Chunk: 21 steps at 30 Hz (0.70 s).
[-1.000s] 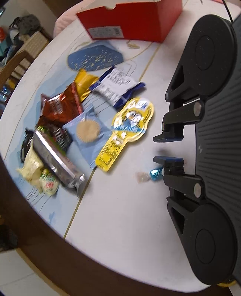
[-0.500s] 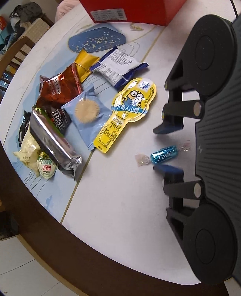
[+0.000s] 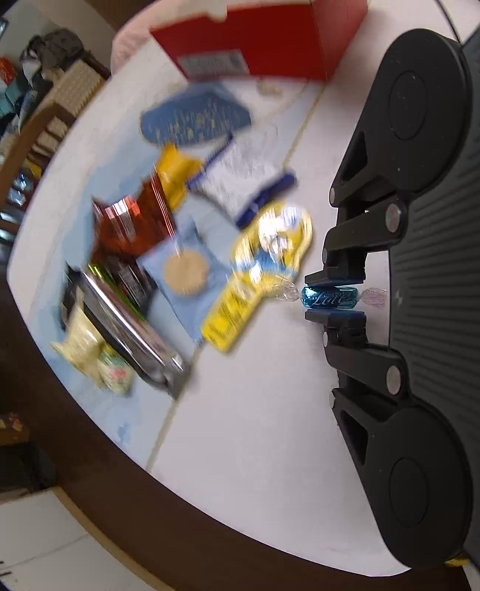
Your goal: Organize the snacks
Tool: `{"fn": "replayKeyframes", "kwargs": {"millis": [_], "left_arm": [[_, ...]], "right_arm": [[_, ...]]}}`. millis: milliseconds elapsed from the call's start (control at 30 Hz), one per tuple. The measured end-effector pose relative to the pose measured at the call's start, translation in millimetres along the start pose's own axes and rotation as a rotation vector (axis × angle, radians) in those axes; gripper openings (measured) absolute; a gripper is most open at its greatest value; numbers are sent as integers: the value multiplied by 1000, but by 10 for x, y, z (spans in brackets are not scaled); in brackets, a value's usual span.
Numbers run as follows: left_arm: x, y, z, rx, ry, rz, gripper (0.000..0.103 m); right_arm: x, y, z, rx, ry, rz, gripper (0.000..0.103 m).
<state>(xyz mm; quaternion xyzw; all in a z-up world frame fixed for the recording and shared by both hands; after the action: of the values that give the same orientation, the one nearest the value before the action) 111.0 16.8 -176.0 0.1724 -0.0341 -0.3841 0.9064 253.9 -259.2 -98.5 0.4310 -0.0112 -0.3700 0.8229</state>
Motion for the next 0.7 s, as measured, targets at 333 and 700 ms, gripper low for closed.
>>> {"fn": "replayKeyframes", "kwargs": {"millis": [333, 700], "left_arm": [[973, 209, 745, 104, -163, -162, 12], [2060, 225, 1176, 139, -298, -338, 12]], "right_arm": [[541, 146, 293, 37, -90, -25, 76], [1194, 159, 335, -17, -195, -71, 76]]}}
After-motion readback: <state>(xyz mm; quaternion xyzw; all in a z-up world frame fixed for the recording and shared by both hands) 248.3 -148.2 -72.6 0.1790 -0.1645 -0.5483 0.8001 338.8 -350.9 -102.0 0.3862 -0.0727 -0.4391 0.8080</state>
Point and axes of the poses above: each gripper's, at about its wrist camera, not at the fingertips, and z roughly against the way its jaws point, x to its right, y to its top, the point moved 4 cm from there along -z, roughly the way its jaws point, and after that the axes turned 14 degrees about y, right-handed, at the moved point
